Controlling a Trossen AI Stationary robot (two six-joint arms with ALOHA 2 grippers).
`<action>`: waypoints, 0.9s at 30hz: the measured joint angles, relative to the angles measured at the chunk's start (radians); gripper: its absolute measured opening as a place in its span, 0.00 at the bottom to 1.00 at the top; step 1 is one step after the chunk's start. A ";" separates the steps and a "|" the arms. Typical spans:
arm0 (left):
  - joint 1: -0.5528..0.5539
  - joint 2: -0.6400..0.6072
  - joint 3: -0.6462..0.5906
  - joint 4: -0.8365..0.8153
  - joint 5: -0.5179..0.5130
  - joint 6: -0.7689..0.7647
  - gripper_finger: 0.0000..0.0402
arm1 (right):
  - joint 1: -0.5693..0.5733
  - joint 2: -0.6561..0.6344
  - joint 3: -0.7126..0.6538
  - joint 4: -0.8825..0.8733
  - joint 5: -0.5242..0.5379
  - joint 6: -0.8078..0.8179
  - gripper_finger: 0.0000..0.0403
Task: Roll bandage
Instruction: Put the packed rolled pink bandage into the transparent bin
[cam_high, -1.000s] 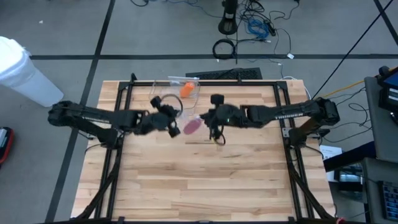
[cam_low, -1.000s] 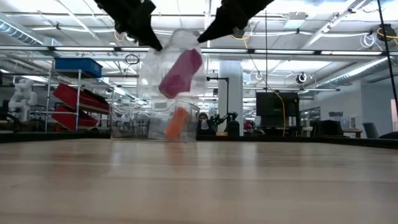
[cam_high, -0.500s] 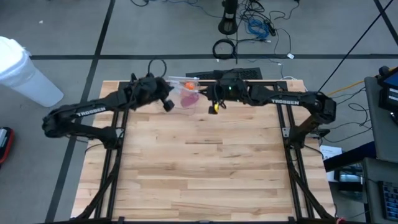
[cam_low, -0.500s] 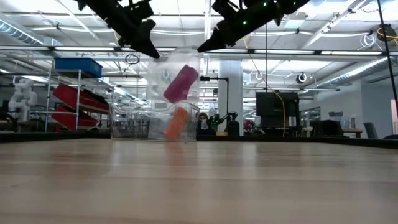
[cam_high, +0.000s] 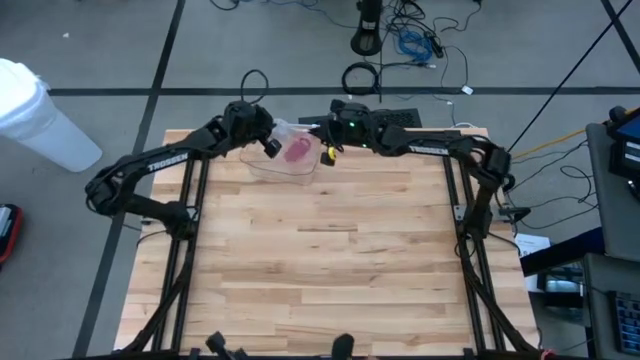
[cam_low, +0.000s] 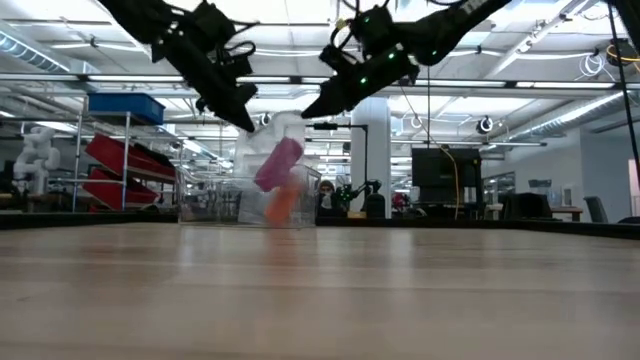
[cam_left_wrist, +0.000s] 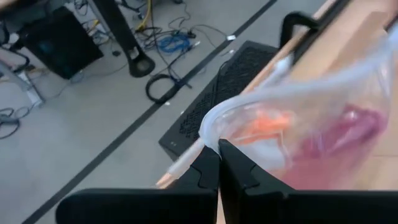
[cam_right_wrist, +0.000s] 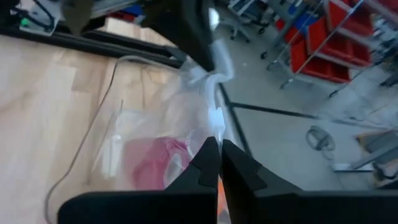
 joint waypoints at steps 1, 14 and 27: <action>0.013 0.015 0.000 0.014 0.005 0.001 0.00 | -0.006 0.022 0.018 -0.001 -0.014 0.008 0.00; 0.154 0.160 0.000 0.082 0.150 0.021 0.00 | -0.072 0.115 0.075 -0.049 -0.027 0.067 0.00; 0.154 0.177 0.000 0.079 0.208 -0.001 0.02 | -0.086 0.117 0.075 -0.141 -0.016 0.123 0.07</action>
